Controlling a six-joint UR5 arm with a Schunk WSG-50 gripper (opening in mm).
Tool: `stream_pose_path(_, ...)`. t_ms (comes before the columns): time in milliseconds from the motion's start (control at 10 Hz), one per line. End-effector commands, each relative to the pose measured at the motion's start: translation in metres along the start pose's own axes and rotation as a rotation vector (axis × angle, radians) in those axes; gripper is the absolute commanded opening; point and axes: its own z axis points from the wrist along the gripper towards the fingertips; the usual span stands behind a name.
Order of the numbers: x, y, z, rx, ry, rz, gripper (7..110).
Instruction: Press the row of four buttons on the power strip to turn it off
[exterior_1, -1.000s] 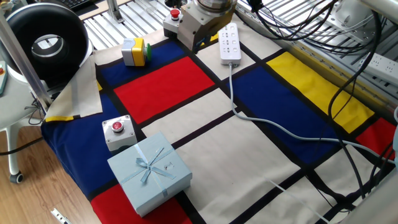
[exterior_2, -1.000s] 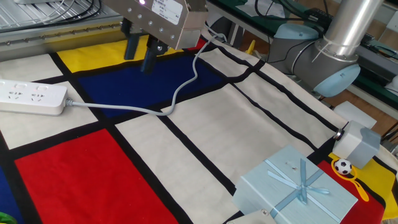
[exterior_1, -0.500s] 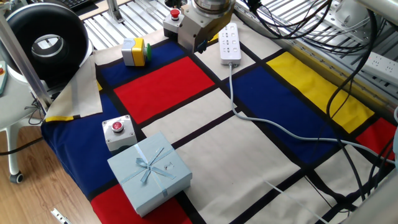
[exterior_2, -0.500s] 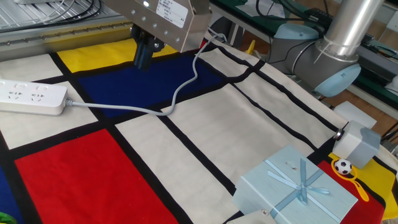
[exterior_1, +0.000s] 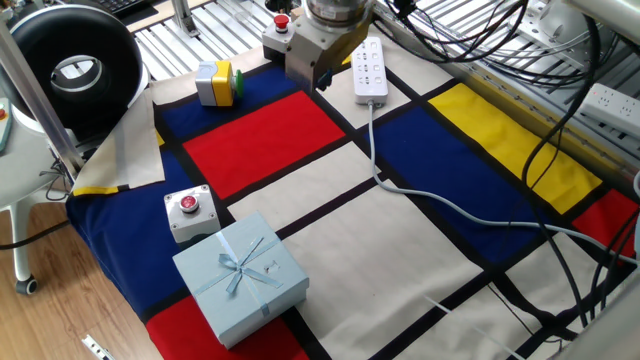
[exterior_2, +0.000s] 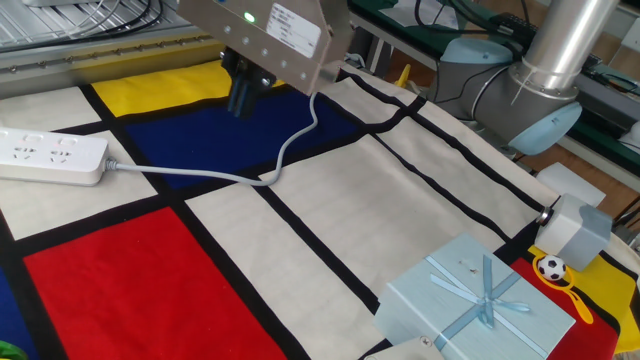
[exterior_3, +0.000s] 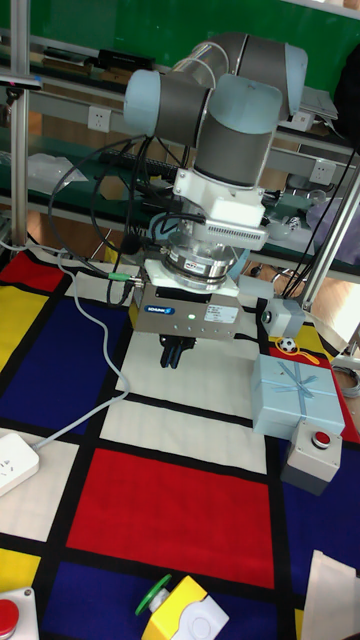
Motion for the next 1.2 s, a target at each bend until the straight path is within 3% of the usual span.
stream_pose_path(0, 0.008, 0.010, 0.004, 0.001, 0.031, -0.041, 7)
stream_pose_path(300, 0.006, 0.005, 0.004, -0.002, 0.019, -0.044, 7)
stream_pose_path(500, -0.001, 0.025, 0.002, -0.082, -0.008, 0.003, 7)
stream_pose_path(1100, -0.001, 0.035, 0.001, -0.121, -0.009, 0.000, 7)
